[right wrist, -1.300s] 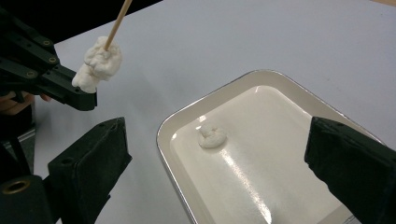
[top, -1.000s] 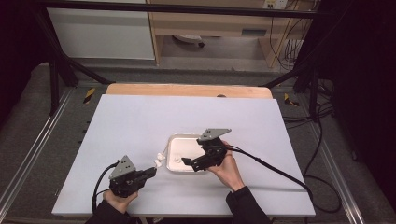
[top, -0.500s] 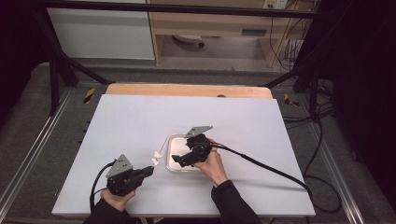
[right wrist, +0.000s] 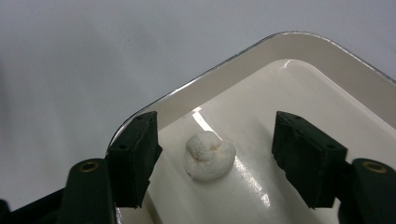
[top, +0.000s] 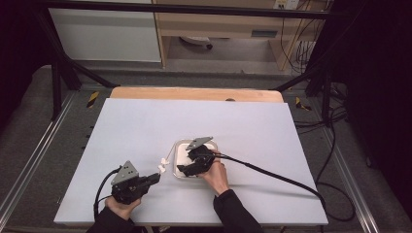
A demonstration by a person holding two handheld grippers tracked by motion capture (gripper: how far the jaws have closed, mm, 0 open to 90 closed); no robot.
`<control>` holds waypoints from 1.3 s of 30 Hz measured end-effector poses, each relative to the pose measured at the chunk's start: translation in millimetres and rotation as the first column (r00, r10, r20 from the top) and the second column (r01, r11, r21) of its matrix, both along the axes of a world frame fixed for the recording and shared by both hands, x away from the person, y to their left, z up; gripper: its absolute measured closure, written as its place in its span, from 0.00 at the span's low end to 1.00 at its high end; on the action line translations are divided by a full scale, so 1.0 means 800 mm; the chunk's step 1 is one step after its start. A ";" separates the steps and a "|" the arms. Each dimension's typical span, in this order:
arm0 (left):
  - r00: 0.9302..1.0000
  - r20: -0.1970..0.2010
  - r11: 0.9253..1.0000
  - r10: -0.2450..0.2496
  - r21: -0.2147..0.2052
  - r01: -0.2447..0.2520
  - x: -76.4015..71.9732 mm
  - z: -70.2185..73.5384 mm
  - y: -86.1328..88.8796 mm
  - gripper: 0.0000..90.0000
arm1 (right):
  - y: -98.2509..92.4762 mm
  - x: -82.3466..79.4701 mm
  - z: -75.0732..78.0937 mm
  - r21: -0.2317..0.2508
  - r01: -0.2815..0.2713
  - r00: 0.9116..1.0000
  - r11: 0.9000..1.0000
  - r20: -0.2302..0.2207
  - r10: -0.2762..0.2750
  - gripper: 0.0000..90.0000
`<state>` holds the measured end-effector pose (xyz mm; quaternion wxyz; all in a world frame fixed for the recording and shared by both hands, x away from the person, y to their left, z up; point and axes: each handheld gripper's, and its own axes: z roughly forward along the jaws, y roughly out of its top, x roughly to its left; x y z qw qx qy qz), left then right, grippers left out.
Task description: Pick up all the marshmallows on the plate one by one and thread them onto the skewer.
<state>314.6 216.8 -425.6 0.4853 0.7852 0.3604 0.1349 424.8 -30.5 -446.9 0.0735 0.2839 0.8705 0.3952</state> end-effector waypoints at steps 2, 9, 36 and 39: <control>1.000 0.000 1.000 -0.001 0.000 0.001 0.000 0.000 0.000 0.98 | 0.001 -0.001 -0.002 -0.005 -0.006 1.000 1.000 0.001 0.006 0.40; 1.000 -0.002 1.000 -0.001 0.003 0.001 0.000 0.000 -0.001 0.98 | 0.000 -0.003 -0.002 -0.034 -0.026 1.000 0.999 0.016 0.026 0.56; 1.000 0.001 1.000 -0.003 0.003 0.003 0.000 0.000 -0.002 0.98 | -0.001 -0.010 -0.002 -0.046 -0.033 0.998 0.998 0.053 0.036 0.80; 1.000 0.001 1.000 -0.005 0.003 0.005 -0.001 0.000 -0.002 0.98 | -0.002 -0.010 0.004 -0.016 -0.026 0.999 1.000 0.046 0.027 0.81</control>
